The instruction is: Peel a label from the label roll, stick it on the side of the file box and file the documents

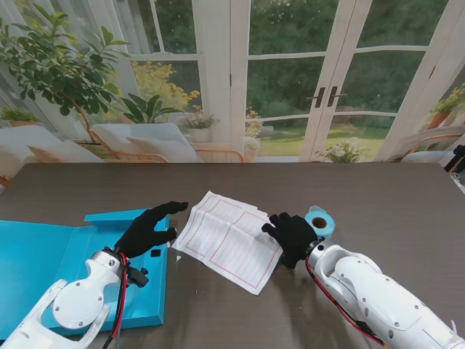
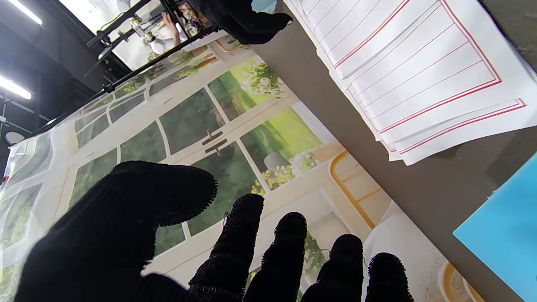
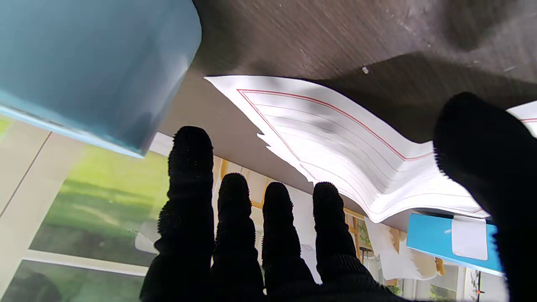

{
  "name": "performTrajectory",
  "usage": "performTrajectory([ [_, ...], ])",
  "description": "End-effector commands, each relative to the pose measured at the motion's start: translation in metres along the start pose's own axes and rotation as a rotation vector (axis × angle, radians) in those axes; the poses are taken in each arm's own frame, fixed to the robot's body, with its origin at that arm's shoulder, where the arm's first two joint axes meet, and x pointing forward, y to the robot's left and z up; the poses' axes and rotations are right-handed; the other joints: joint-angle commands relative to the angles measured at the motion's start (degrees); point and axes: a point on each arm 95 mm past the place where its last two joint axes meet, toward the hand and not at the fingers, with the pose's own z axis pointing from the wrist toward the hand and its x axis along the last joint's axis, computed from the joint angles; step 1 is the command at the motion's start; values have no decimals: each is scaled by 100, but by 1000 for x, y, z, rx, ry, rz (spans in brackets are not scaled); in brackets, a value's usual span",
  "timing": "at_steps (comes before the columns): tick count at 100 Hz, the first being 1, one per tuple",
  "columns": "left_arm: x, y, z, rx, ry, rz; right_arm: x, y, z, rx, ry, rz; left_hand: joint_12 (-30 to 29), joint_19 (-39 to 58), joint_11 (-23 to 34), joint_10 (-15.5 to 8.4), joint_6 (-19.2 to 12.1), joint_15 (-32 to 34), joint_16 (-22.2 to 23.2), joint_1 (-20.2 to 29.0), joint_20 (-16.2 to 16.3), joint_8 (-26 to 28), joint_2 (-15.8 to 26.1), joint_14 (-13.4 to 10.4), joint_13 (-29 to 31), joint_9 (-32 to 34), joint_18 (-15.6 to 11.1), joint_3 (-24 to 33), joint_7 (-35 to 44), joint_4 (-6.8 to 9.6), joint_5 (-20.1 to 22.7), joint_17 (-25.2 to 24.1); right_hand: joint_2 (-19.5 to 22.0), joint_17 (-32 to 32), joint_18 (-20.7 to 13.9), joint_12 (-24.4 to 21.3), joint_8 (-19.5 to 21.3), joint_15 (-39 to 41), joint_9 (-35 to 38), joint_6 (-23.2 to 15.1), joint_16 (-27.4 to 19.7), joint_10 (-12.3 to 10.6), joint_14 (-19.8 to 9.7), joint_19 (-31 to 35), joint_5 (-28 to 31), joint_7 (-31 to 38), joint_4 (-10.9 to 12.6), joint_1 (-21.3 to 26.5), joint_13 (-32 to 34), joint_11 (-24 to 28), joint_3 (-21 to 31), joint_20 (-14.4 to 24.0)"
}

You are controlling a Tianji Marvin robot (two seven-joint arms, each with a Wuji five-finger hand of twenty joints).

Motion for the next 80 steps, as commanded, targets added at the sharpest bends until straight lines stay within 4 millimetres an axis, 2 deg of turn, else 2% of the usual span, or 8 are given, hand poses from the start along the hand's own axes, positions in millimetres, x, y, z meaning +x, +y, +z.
performTrajectory([
  [1,2,3,0,-18,6,-9,2,-3,2,23,-3,5,-5,-178,-29,-21,-8,-47,-56,27,-32,31,183,-80,26,104,-258,39,19,46,120,-10,85,-3211,-22,-8,-50,53,-196,111,28,205,57,-7,-214,105,-53,-206,-280,77,-28,-137],
  [36,2,3,-1,-17,6,-16,3,-11,8,78,-17,16,-4,-175,-27,-9,-5,-44,-54,52,-41,34,208,-70,52,144,-253,55,22,64,152,7,466,-3151,17,-22,-64,132,-156,76,36,210,78,41,-267,189,3,-93,-169,133,-88,-148],
  [46,2,3,-1,-16,6,-18,3,-12,10,87,-22,33,-4,-172,-28,-2,-12,-43,-53,44,-42,34,229,-60,61,151,-252,48,23,63,160,16,1041,-3142,11,-36,-69,157,-136,-17,42,193,61,60,-296,252,71,-97,-136,162,-273,-163],
  [59,2,4,-1,-17,2,-20,4,-14,10,86,-20,44,-6,-171,-32,-2,-1,-43,-53,50,-44,33,264,-65,65,150,-251,47,20,59,160,19,2233,-3101,9,-47,-60,207,-43,-282,64,154,44,91,-270,325,200,-191,-39,192,-564,-169],
  [68,2,4,-1,-19,-2,-24,5,-14,11,88,-17,49,-7,-168,-34,1,-2,-40,-52,51,-45,32,282,-64,74,153,-251,43,18,58,162,23,2820,-3080,9,-51,-52,225,19,-368,73,127,33,104,-254,339,249,-245,22,205,-622,-170],
  [72,2,4,-1,-19,-3,-24,5,-15,11,88,-16,50,-7,-168,-35,-5,-6,-42,-53,51,-45,32,292,-67,70,152,-250,42,19,56,167,23,3007,-3059,13,-52,-46,238,57,-437,79,113,29,114,-217,349,270,-268,62,213,-595,-169],
  [80,2,4,-1,-21,-6,-23,4,-15,11,92,-13,50,-9,-168,-39,5,5,-44,-53,50,-45,30,314,-64,68,146,-250,38,15,53,162,22,3073,-3027,16,-57,-33,254,134,-508,86,83,14,127,-160,367,312,-357,147,220,-338,-170],
])
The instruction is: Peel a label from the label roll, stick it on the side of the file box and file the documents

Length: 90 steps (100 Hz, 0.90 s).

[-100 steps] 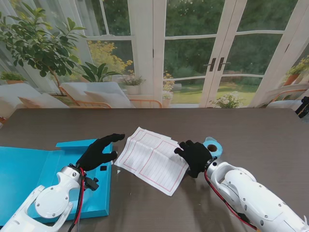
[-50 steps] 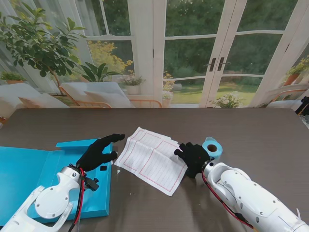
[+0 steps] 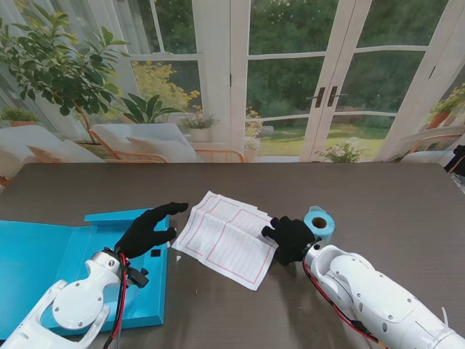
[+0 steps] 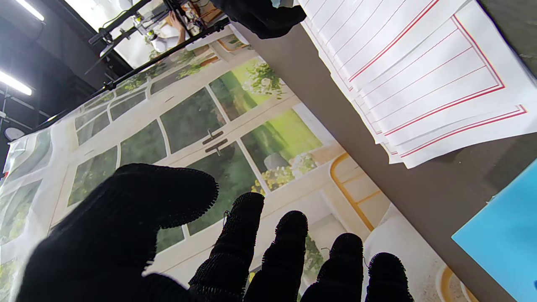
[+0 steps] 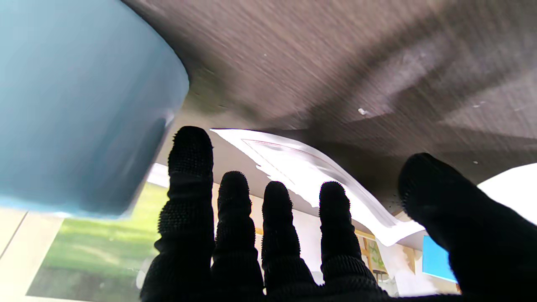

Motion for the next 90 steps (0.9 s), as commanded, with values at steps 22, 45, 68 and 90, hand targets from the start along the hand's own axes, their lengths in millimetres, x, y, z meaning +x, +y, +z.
performTrajectory([
  [22,2,4,-2,-23,-12,-17,3,-1,0,-8,16,7,-13,-167,-51,-28,13,-45,-54,54,-47,25,282,-56,5,45,-257,15,-2,37,94,12,1026,-2898,37,-78,55,134,551,-442,78,-55,-9,202,306,115,179,64,439,137,-74,-57],
  [45,3,5,-2,-24,-20,-29,5,2,-2,-63,29,26,-15,-169,-51,-22,14,-44,-54,62,-47,25,372,-55,5,43,-260,7,-4,24,113,1,1429,-2761,81,-130,120,161,1113,-896,86,-196,-10,267,863,37,190,253,880,93,-357,-76],
  [68,3,6,-2,-23,-28,-42,8,2,-2,-103,36,46,-19,-170,-55,-4,11,-46,-54,60,-45,22,510,-49,2,34,-264,-18,-11,-6,122,-8,909,-2413,178,-131,-228,132,2028,-1469,64,-473,-3,381,1816,139,-351,557,1581,-94,-81,-149],
  [90,3,7,-1,-26,-33,-60,12,4,2,-154,24,80,-23,-172,-53,7,24,-46,-55,72,-47,19,636,-61,2,40,-264,-34,-13,-33,148,-11,107,-1915,280,-132,-638,83,3084,-1859,91,-691,-44,614,2534,990,-954,1023,2420,-296,212,-203],
])
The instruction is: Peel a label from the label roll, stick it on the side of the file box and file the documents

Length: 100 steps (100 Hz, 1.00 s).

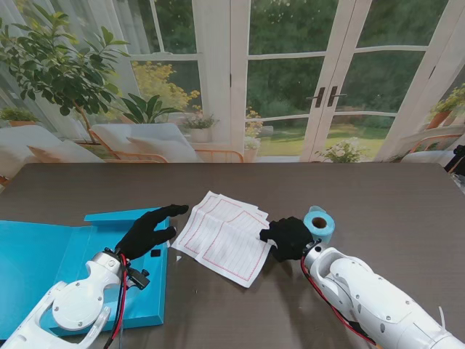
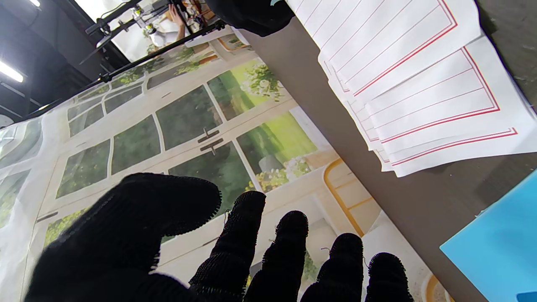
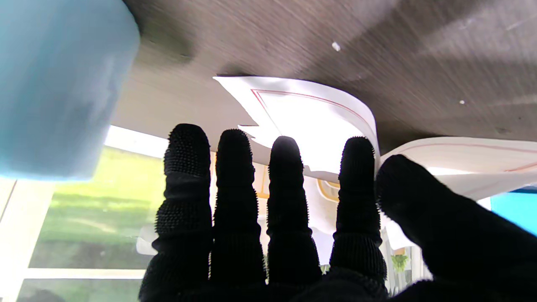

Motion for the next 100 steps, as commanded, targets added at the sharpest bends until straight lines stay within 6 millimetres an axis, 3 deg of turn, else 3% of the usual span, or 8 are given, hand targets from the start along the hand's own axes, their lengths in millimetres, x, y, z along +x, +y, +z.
performTrajectory([
  [1,2,4,1,-22,0,-13,7,0,3,-7,2,14,-23,-171,-53,-5,-31,-45,-54,70,-47,19,187,-59,4,37,-262,-48,-13,-34,61,-11,-197,-2006,134,-18,-74,-50,308,-299,31,-142,-34,294,210,381,-232,204,336,-139,221,-88],
  [29,2,6,1,-27,-8,-33,10,8,8,-85,-4,43,-29,-177,-55,-9,-23,-45,-56,65,-53,13,383,-65,6,30,-281,-93,-21,-96,72,-18,-707,-1374,102,49,-56,114,1577,-254,211,-358,-212,624,673,1316,-404,550,1430,-248,526,-129],
  [40,3,7,1,-25,-11,-39,11,10,9,-121,5,52,-33,-179,-58,1,-15,-46,-56,65,-55,12,437,-63,2,24,-287,-103,-24,-113,73,-21,-887,-937,52,212,24,315,2102,137,349,-351,-283,866,838,1605,-437,732,1957,-180,692,-110],
  [56,3,7,2,-26,-12,-48,11,12,10,-167,35,45,-36,-181,-62,10,-3,-49,-57,65,-58,11,495,-64,-6,12,-290,-114,-25,-134,82,-26,-1090,-296,13,567,78,718,2591,533,651,-214,-157,1213,1024,1924,-517,841,2624,33,931,-101],
  [72,3,8,2,-23,-14,-55,12,15,13,-205,67,30,-36,-179,-58,12,4,-48,-57,55,-57,16,574,-64,-7,17,-291,-140,-19,-169,97,-22,-1354,452,58,850,59,1211,3142,799,984,-188,-121,1496,1284,2108,-633,735,3342,223,1284,-75],
  [100,3,8,2,-12,-14,-69,13,15,16,-256,84,17,-40,-179,-61,35,6,-50,-58,34,-58,25,696,-56,-16,11,-290,-189,-17,-241,113,-27,-1551,1587,232,1412,77,3663,3935,1042,1932,-298,-420,2019,1684,2444,-746,418,3453,618,1632,320],
])
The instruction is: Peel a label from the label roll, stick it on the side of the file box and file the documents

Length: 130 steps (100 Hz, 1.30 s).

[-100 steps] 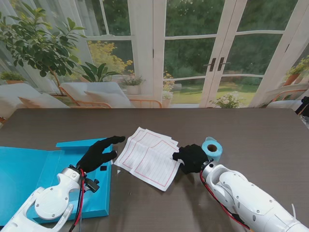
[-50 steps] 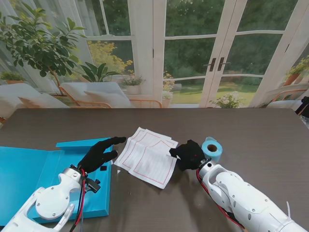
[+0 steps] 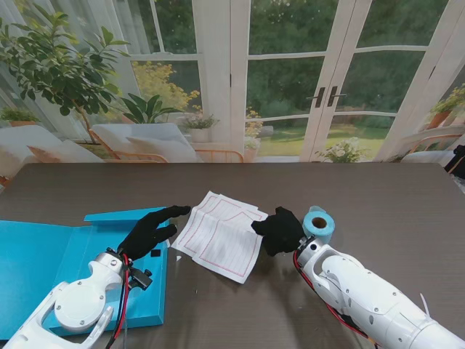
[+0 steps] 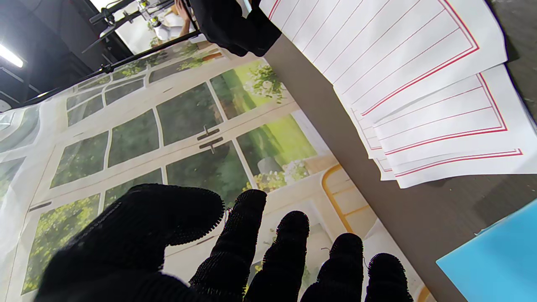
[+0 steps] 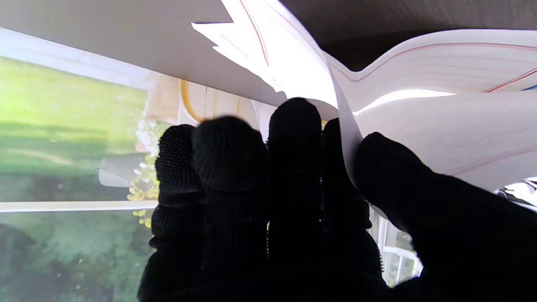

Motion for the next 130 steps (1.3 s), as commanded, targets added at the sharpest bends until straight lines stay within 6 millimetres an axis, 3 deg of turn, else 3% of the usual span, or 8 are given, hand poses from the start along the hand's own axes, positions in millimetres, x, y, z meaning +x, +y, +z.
performTrajectory([
  [1,2,4,0,-10,3,-14,3,-2,2,-7,5,4,-38,-130,-60,-17,-16,-49,-58,32,-58,26,252,-58,-14,13,-266,-121,-13,-243,30,-26,-173,1236,177,204,106,506,367,3,190,-59,-163,330,219,374,-177,-110,210,166,557,167],
  [13,2,4,0,-7,3,-18,4,-2,4,-33,4,1,-39,-130,-60,-8,-8,-48,-57,23,-58,27,292,-64,-14,14,-269,-136,-22,-271,18,-27,-228,1614,157,372,197,1113,590,-25,399,-166,-380,487,371,496,-205,-258,210,311,673,321],
  [37,2,3,1,-6,-1,-22,5,6,8,-78,10,-4,-42,-127,-61,3,10,-47,-56,18,-57,36,337,-54,-14,12,-273,-144,-11,-302,57,-21,-395,1936,78,523,277,1472,608,-63,575,-214,-573,511,484,530,-188,-292,215,553,802,460],
  [130,0,-2,-2,-1,-33,-21,8,53,24,-242,56,-19,-46,-131,-62,115,144,-49,-50,-18,-63,42,428,5,-28,8,-258,-184,-51,-382,-1,-32,-539,2185,-33,627,406,1850,603,-149,861,-218,-828,509,557,536,-176,-277,219,846,909,772],
])
